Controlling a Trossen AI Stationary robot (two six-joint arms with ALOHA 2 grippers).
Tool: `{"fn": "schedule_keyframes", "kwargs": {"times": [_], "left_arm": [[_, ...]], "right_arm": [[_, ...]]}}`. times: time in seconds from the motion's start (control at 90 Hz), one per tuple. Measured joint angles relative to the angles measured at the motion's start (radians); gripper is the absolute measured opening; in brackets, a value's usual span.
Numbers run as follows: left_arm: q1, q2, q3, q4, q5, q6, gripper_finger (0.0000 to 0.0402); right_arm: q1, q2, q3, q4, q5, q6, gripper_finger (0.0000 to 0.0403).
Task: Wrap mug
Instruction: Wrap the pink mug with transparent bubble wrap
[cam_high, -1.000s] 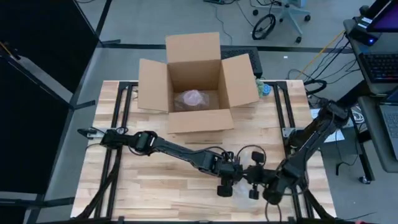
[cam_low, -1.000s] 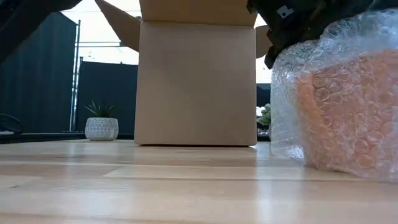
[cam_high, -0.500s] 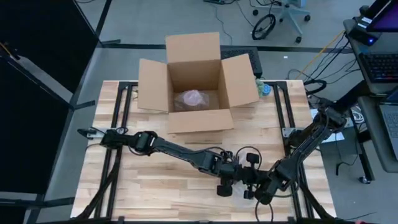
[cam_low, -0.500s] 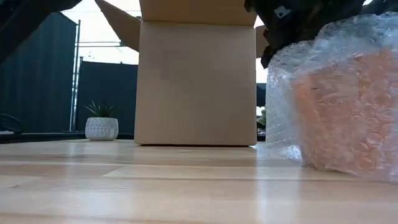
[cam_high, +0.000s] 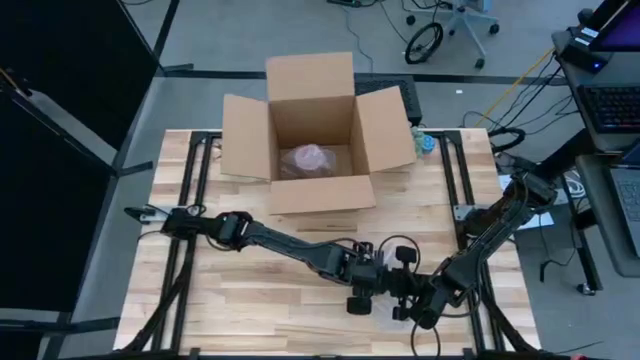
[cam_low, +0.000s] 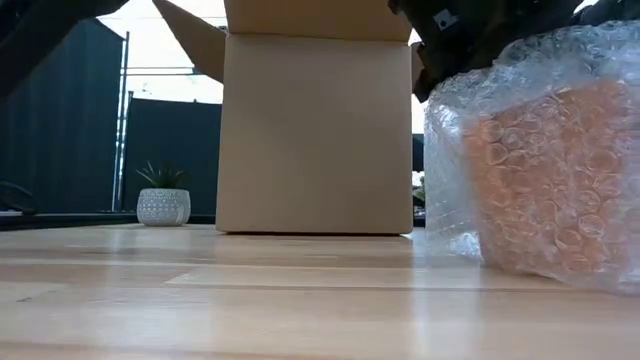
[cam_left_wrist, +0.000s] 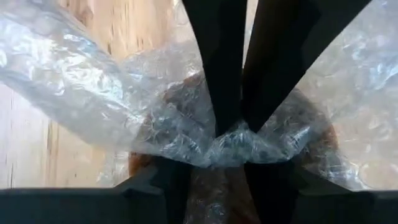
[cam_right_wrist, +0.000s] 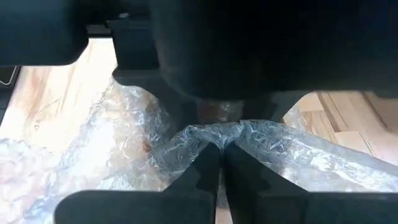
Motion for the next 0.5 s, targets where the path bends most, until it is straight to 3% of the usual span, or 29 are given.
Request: {"fn": "schedule_keyframes", "kwargs": {"times": [0.144, 0.344, 0.5], "left_arm": [[0.000, -0.023, 0.001, -0.032, 0.028, -0.005, 0.0134], [-0.004, -0.176, 0.012, -0.014, 0.034, -0.006, 0.0134], [-0.006, -0.156, -0.001, 0.027, 0.027, -0.003, 0.0134]], "right_arm": [[0.000, 0.003, -0.003, -0.012, -0.017, -0.006, 0.0000], [-0.001, 0.004, -0.004, -0.013, -0.023, -0.006, 0.0000], [-0.001, 0.004, -0.004, -0.010, -0.017, -0.006, 0.0000]]}}
